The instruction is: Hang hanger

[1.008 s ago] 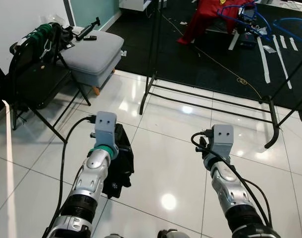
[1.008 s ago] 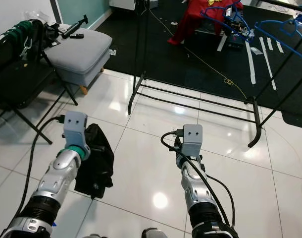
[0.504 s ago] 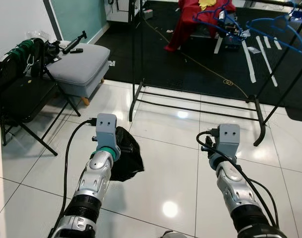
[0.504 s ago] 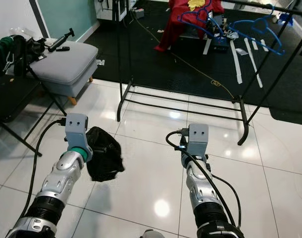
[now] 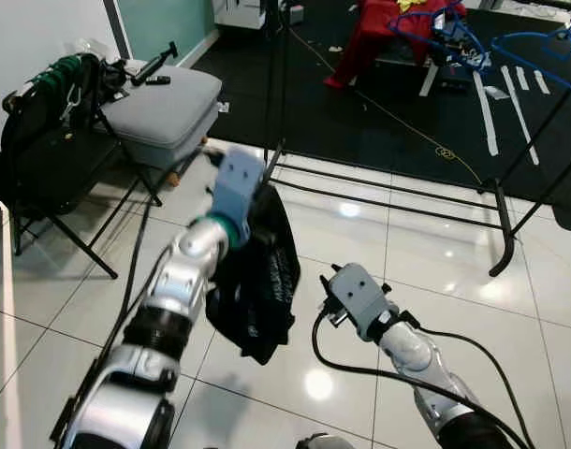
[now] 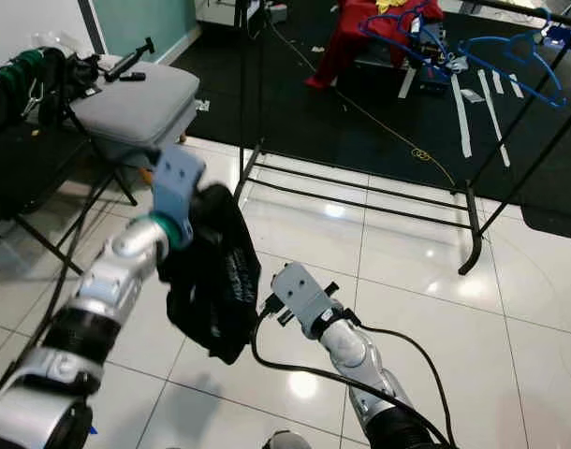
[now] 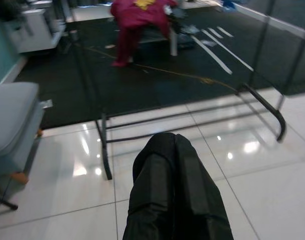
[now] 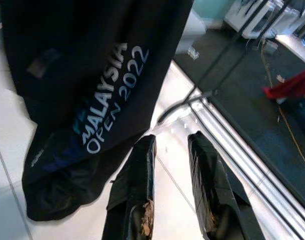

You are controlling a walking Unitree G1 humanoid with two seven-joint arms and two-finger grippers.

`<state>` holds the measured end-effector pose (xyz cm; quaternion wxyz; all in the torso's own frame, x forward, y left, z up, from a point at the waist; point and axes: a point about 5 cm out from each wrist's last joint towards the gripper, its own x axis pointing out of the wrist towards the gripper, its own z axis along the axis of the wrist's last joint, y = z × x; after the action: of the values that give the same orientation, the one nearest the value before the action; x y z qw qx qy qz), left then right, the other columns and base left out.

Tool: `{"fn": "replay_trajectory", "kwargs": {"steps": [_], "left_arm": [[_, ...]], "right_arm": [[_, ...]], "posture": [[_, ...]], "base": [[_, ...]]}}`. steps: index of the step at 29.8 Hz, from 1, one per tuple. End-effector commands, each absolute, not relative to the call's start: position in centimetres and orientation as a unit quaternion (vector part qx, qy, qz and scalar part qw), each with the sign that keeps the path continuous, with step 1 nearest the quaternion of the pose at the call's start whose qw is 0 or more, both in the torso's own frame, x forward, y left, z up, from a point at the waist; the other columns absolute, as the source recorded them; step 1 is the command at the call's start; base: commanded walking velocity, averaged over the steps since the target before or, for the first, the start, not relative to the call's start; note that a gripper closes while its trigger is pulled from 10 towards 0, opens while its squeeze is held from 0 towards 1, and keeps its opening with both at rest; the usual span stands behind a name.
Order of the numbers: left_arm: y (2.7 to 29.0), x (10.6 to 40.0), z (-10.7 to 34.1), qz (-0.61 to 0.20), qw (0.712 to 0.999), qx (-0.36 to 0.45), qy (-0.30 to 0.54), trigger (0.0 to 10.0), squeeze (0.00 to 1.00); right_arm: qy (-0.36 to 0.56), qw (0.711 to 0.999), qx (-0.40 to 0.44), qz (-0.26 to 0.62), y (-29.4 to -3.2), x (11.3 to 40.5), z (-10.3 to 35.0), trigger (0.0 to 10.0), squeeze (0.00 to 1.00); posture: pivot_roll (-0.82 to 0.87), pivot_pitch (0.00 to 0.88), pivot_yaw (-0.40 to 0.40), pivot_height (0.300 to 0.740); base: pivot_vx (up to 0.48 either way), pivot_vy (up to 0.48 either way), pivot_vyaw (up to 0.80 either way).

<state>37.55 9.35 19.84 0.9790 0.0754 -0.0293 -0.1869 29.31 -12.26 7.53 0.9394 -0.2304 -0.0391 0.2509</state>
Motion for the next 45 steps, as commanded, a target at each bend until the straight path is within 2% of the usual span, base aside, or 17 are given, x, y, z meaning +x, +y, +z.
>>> {"fn": "replay_trajectory", "kwargs": {"steps": [1, 8, 9, 10, 15, 19, 28, 30, 32, 34, 35, 40, 45], "left_arm": [[9.1, 37.9, 20.9, -0.162, 0.985, 0.052, -0.029, 10.0, 0.00], [9.7, 39.0, 23.3, -0.089, 0.996, 0.030, -0.007, 10.0, 0.00], [10.1, 39.5, 23.8, -0.062, 0.998, 0.018, 0.007, 10.0, 0.00], [10.7, 39.8, 24.3, -0.032, 0.999, 0.005, 0.012, 10.0, 0.00], [11.2, 40.2, 25.8, 0.024, 1.000, -0.005, 0.009, 10.0, 0.00], [10.7, 40.1, 27.0, 0.054, 0.998, -0.003, 0.014, 10.0, 0.00], [10.1, 40.0, 27.2, 0.047, 0.999, -0.013, 0.026, 10.0, 0.00], [10.0, 40.0, 27.2, 0.047, 0.998, -0.015, 0.031, 10.0, 0.00], [9.9, 39.9, 27.5, 0.047, 0.998, -0.026, 0.041, 10.0, 0.00], [9.9, 39.9, 27.5, 0.047, 0.998, -0.026, 0.041, 10.0, 0.00], [9.9, 39.8, 28.1, 0.049, 0.997, -0.032, 0.042, 10.0, 0.00], [9.8, 39.1, 32.0, 0.027, 0.997, -0.071, 0.022, 10.0, 0.00], [9.7, 38.7, 33.6, 0.004, 0.995, -0.099, 0.015, 10.0, 0.00]], "right_arm": [[-0.056, 0.943, -0.214, 0.249, -12.0, 29.3, 7.9, 10.0, 0.00], [-0.090, 0.952, -0.167, 0.242, -10.7, 29.8, 9.2, 10.0, 0.00], [-0.092, 0.951, -0.152, 0.251, -10.3, 29.7, 9.3, 10.0, 0.70], [-0.092, 0.950, -0.141, 0.264, -10.1, 29.5, 9.3, 10.0, 1.00], [-0.093, 0.942, -0.138, 0.291, -9.6, 29.1, 9.1, 10.0, 1.00], [-0.138, 0.935, -0.128, 0.300, -8.8, 29.2, 10.5, 10.0, 1.00], [-0.182, 0.929, -0.105, 0.305, -8.2, 29.4, 12.3, 10.0, 1.00], [-0.188, 0.931, -0.094, 0.299, -8.3, 29.6, 12.7, 10.0, 1.00], [-0.179, 0.939, -0.044, 0.289, -8.3, 30.2, 13.2, 10.0, 1.00], [-0.179, 0.939, -0.044, 0.289, -8.3, 30.2, 13.2, 10.0, 1.00], [-0.167, 0.938, -0.039, 0.301, -8.1, 30.3, 13.0, 10.0, 0.00], [-0.151, 0.942, -0.043, 0.298, -8.5, 30.4, 12.3, 10.0, 0.00], [-0.142, 0.949, -0.039, 0.280, -9.0, 30.5, 11.8, 10.0, 0.00]], "posture": [[-0.05, 0.039, 0.034, 0.740], [-0.05, 0.042, 0.047, 0.740], [-0.05, 0.041, 0.049, 0.740], [-0.05, 0.043, 0.050, 0.740], [-0.05, 0.047, 0.051, 0.740], [-0.05, 0.052, 0.054, 0.740], [-0.05, 0.054, 0.059, 0.740], [-0.05, 0.053, 0.063, 0.740], [-0.04, 0.053, 0.068, 0.740], [-0.04, 0.053, 0.068, 0.740], [-0.04, 0.054, 0.071, 0.740], [-0.03, 0.055, 0.064, 0.740], [-0.03, 0.054, 0.066, 0.740]], "base": [[0.000, 0.000, 0.00], [0.000, 0.000, 0.00], [0.000, 0.000, 0.00], [0.000, 0.000, 0.00], [0.000, 0.000, 0.00], [0.000, 0.000, 0.00], [0.000, 0.000, 0.00], [0.000, 0.000, 0.00], [0.000, 0.000, 0.00], [0.000, 0.000, 0.00], [0.000, 0.000, 0.00], [0.000, 0.000, 0.00], [0.000, 0.000, 0.00]]}}
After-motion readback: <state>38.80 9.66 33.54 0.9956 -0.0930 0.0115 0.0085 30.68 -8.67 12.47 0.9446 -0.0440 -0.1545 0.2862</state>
